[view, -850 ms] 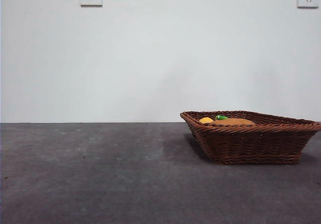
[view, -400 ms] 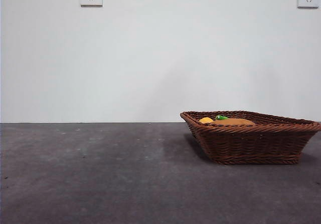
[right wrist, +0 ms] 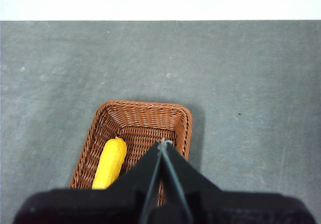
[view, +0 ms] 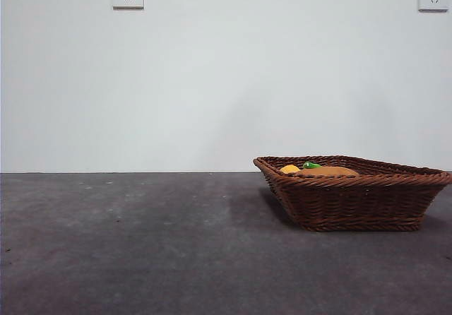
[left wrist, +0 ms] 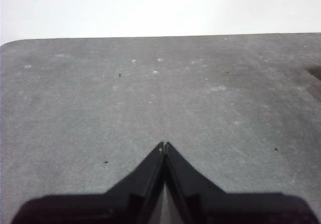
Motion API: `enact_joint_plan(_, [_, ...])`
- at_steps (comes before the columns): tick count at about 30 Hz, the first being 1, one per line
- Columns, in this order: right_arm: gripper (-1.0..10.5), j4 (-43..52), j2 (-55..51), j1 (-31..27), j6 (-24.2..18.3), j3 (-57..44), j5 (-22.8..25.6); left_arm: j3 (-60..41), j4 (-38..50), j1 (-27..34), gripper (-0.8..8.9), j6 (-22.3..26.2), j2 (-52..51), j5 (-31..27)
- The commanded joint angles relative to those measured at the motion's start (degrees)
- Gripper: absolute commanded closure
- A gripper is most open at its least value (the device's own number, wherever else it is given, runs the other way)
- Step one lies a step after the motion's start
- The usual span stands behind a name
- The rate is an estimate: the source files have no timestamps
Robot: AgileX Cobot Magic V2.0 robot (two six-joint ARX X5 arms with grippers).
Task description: Help me put the vegetables on the table into the basket
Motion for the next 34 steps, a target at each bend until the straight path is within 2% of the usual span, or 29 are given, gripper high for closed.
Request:
enact_joint_plan(1, [9.5,0.4,0.2,0.0,-0.3,-0.3,0.0,-0.6,0.4,0.1,8.16,0.8,0.0,0.0])
enact_joint_plan(18, [9.5,0.7,0.5,0.0,-0.3,-0.5,0.1,-0.6,0.4,0.1,8.16,0.8,2.6,0.0])
enact_joint_plan(25, [9.5,0.3,-0.5,-0.8,-0.3,-0.5,5.2,-0.6,0.3,0.1,8.16,0.8,3.7,0.0])
enact_joint_plan(30, [9.5,0.8,-6.7,-0.8,-0.3,-3.7,6.4,-0.6,0.3,0.1,8.16,0.8,3.7,0.0])
enact_joint_plan(34, [9.5,8.5,-17.0,-0.8,-0.3,-14.4,6.4,-0.6,0.3,0.1,8.16,0.8,3.8,0.0])
